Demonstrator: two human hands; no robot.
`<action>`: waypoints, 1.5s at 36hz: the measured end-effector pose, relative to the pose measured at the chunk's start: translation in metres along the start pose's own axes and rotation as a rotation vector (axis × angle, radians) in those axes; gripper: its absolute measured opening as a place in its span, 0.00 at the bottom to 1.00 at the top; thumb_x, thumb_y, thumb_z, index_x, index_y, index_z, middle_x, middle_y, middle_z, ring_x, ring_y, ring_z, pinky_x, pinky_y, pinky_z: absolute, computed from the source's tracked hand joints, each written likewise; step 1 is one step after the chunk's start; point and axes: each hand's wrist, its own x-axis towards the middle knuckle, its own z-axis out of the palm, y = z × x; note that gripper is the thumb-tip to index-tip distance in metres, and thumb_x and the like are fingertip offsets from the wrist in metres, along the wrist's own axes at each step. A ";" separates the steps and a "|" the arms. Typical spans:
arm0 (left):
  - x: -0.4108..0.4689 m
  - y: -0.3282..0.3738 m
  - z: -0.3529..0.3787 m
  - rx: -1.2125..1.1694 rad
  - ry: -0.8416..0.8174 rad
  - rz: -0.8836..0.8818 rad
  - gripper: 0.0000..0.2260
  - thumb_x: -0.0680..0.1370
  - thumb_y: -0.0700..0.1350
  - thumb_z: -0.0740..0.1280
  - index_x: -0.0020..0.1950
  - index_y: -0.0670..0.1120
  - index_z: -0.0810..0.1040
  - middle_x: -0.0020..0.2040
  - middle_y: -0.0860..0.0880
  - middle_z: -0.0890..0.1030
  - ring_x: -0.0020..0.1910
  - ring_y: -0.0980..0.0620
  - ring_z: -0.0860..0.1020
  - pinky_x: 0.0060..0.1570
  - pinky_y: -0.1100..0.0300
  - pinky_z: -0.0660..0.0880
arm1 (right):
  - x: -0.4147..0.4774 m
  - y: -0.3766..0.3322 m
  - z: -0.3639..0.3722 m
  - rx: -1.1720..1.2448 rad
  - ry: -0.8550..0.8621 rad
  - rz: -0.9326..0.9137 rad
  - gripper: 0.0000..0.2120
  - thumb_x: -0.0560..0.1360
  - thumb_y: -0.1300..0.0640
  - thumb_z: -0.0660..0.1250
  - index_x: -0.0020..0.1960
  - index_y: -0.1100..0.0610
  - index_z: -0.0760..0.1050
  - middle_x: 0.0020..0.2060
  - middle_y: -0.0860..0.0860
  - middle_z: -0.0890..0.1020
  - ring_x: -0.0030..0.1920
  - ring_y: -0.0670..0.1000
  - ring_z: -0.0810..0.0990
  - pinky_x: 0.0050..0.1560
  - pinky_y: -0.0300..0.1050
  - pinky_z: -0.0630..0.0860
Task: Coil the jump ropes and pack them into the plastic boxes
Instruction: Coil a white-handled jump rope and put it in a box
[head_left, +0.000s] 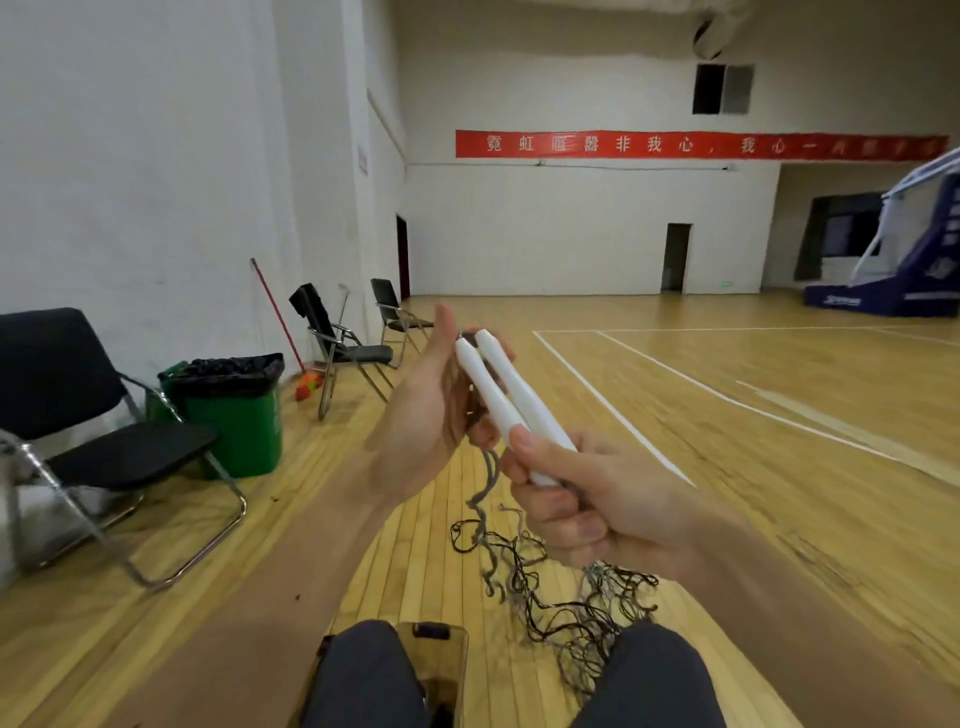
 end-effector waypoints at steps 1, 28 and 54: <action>-0.006 -0.006 -0.002 0.029 0.014 -0.011 0.28 0.74 0.68 0.50 0.41 0.49 0.80 0.31 0.49 0.72 0.31 0.50 0.69 0.30 0.59 0.66 | -0.001 0.006 0.001 -0.004 0.011 0.011 0.13 0.76 0.46 0.65 0.42 0.55 0.69 0.28 0.47 0.63 0.21 0.42 0.60 0.21 0.34 0.60; -0.137 -0.185 -0.014 0.254 0.327 -0.489 0.13 0.85 0.52 0.54 0.49 0.48 0.75 0.40 0.43 0.70 0.40 0.46 0.68 0.39 0.57 0.69 | -0.041 0.192 -0.008 0.168 0.141 0.391 0.16 0.76 0.43 0.63 0.43 0.56 0.69 0.29 0.48 0.62 0.25 0.45 0.57 0.25 0.36 0.56; -0.127 -0.192 -0.021 1.517 -0.417 -0.141 0.10 0.84 0.53 0.54 0.48 0.49 0.66 0.33 0.54 0.72 0.30 0.52 0.73 0.26 0.60 0.65 | -0.017 0.220 -0.063 -0.222 0.401 0.386 0.17 0.83 0.47 0.63 0.45 0.60 0.72 0.26 0.48 0.67 0.24 0.46 0.60 0.24 0.38 0.60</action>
